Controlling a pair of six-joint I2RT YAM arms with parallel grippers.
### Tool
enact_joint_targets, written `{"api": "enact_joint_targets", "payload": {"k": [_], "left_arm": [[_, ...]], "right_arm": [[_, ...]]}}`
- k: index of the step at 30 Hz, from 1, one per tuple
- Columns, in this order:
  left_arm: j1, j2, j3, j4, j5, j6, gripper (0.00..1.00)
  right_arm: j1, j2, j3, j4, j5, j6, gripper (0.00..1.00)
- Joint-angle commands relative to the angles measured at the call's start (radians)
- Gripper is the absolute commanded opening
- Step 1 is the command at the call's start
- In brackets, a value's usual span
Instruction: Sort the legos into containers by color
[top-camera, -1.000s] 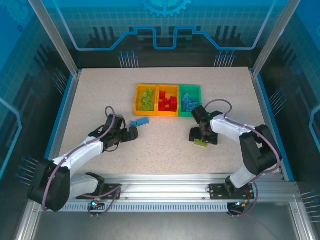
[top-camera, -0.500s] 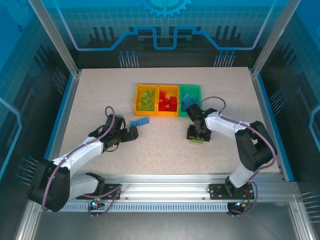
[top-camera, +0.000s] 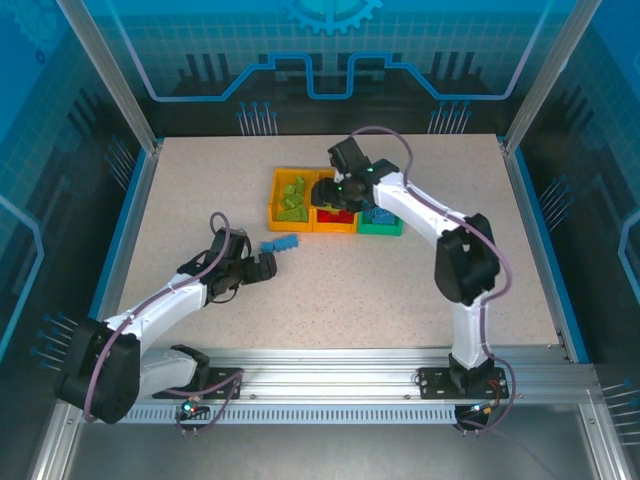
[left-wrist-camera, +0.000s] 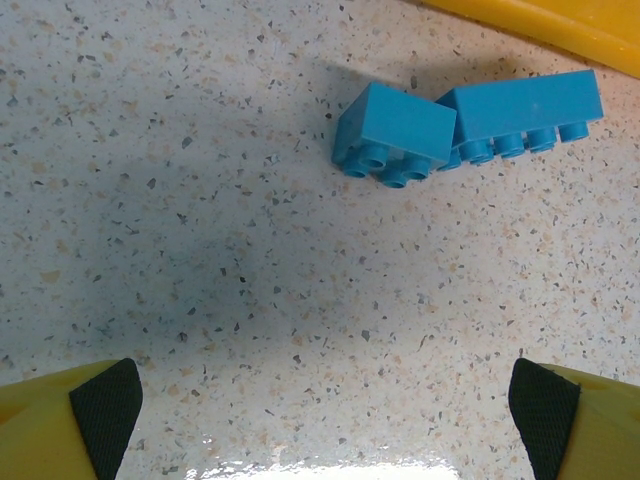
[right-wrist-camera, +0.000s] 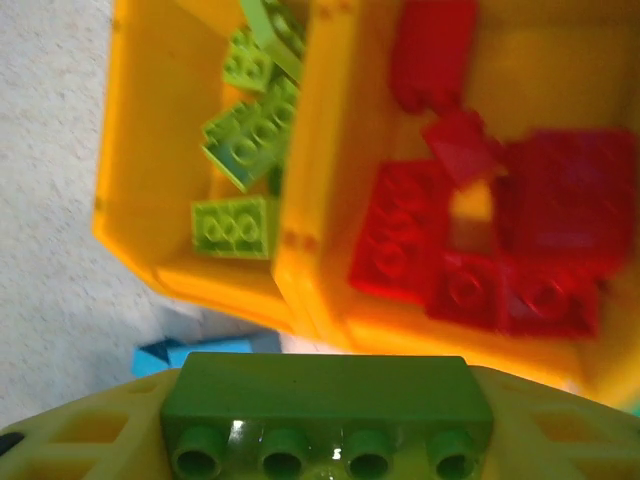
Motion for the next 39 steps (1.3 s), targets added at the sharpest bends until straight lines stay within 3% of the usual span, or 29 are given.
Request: {"api": "enact_joint_targets", "payload": {"k": [1, 13, 27, 39], "left_arm": [[0.005, -0.026, -0.018, -0.015, 0.01, -0.022, 0.99], [0.005, -0.018, -0.032, 0.009, 0.018, -0.037, 0.99], [0.005, -0.006, -0.031, 0.026, 0.031, -0.051, 0.99], [0.004, 0.113, 0.056, 0.051, 0.037, -0.006, 0.99]], "right_arm": [[-0.004, 0.087, 0.113, -0.043, -0.05, 0.0, 0.58], [-0.015, 0.214, 0.285, -0.026, -0.161, 0.034, 0.58], [-0.008, 0.365, 0.469, -0.048, -0.204, 0.041, 0.64], [-0.001, 0.436, 0.559, -0.088, -0.207, 0.043, 0.72]]}}
